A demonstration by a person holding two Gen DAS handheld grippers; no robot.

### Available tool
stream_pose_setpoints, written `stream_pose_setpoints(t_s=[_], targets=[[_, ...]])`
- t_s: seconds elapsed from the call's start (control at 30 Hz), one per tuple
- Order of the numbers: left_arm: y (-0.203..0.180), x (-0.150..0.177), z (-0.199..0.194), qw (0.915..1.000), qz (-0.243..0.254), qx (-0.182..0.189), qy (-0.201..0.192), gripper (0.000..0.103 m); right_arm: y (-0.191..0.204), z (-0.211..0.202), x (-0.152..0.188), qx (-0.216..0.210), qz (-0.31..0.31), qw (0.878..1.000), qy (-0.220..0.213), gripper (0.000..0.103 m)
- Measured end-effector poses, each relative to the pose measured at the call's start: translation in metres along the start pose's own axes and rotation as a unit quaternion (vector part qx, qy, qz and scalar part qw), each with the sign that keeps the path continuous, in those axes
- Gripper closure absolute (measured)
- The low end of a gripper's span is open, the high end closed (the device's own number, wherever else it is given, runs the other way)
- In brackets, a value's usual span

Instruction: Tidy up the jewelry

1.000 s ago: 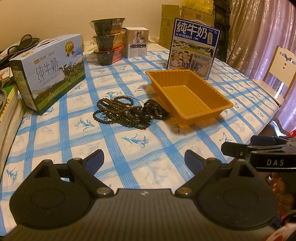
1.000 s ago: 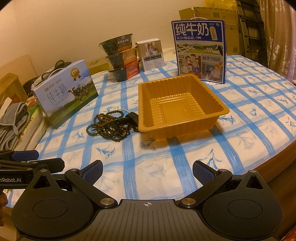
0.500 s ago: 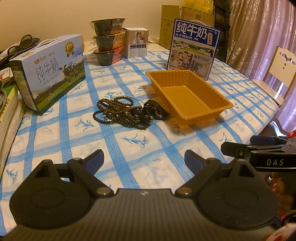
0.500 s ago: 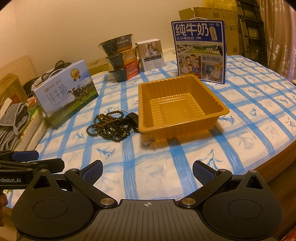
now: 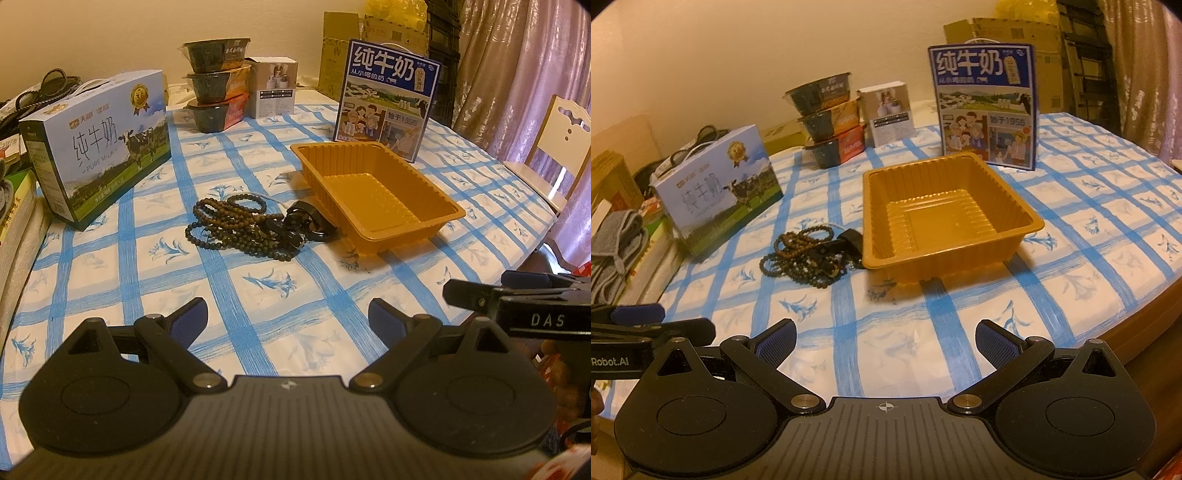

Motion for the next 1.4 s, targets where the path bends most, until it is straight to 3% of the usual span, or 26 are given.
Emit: stream_pose_setpoints(t_s=[0.2, 0.63, 0.7, 0.93, 1.23, 1.4], targets=[[0.007, -0.006, 0.006, 1.0000, -0.004, -0.004, -0.001, 0.010, -0.025, 0.001, -0.005, 0.006, 0.046, 0.998, -0.036, 0.000], [0.014, -0.008, 0.072, 0.9998, 0.006, -0.018, -0.008, 0.010, -0.092, 0.041, -0.006, 0.061, 0.074, 0.990, -0.100, 0.000], [0.017, -0.009, 0.085, 0.9998, 0.005, -0.021, -0.005, 0.011, -0.104, 0.054, -0.007, 0.065, 0.079, 0.989, -0.109, 0.012], [0.026, -0.017, 0.119, 0.9994, 0.007, -0.034, -0.006, 0.011, -0.137, 0.097, -0.017, 0.094, 0.102, 0.979, -0.148, 0.022], [0.026, -0.032, 0.153, 0.9990, 0.019, -0.038, -0.012, 0.014, -0.163, 0.139, -0.028, 0.087, 0.123, 0.971, -0.186, 0.047], [0.022, -0.037, 0.165, 0.9991, 0.024, -0.032, -0.017, 0.018, -0.168, 0.158, -0.033, 0.074, 0.121, 0.973, -0.184, 0.067]])
Point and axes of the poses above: each gripper's, at about its wrist camera, not at the fingertips, and z roughly the way its jaws point, y to its left, x to its underside, the point moved 2 cm from there along z, roughly the way its jaws point, and after that the axes turned 5 degrees about -y, right-handed, at the moved point
